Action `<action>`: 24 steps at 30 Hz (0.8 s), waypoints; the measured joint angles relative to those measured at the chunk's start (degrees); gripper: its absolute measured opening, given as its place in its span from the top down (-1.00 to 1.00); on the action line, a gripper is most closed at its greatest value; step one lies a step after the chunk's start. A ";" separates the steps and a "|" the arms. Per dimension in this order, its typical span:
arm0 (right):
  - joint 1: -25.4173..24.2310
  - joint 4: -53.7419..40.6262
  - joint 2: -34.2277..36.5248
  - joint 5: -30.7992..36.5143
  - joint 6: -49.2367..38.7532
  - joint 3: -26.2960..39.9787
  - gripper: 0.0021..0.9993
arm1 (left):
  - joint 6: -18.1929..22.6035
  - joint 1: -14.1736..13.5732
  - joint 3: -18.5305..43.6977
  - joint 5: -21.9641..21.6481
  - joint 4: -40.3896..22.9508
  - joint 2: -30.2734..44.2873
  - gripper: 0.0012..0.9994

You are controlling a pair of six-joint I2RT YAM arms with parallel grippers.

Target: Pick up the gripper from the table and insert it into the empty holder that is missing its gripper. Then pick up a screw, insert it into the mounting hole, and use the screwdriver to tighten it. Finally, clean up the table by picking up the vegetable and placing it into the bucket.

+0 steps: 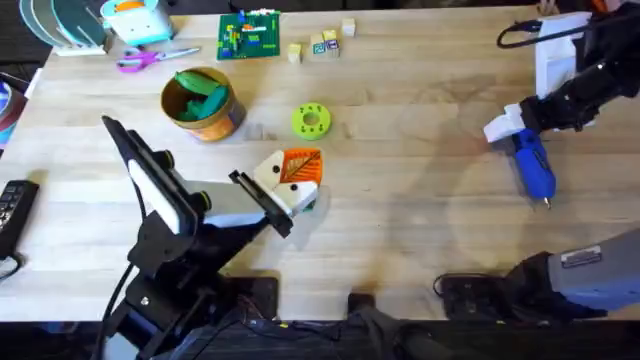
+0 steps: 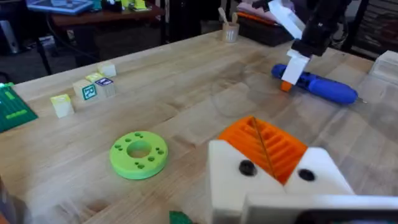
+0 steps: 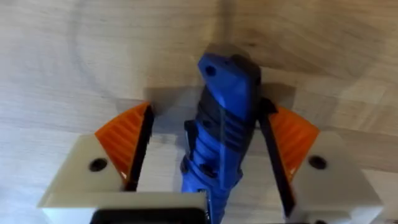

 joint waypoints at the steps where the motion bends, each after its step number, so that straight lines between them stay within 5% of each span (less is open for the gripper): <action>1: 0.00 -0.02 -0.01 0.04 0.10 0.00 -0.98 | 0.00 0.00 -0.01 0.00 0.00 0.00 0.99; 15: 0.37 -0.97 -0.02 2.24 2.12 0.09 -0.34 | 0.00 0.00 0.00 0.00 0.00 0.01 0.99; 24: 0.35 -0.83 0.12 4.20 2.07 0.09 0.48 | 0.00 0.00 0.00 0.00 0.00 0.00 0.99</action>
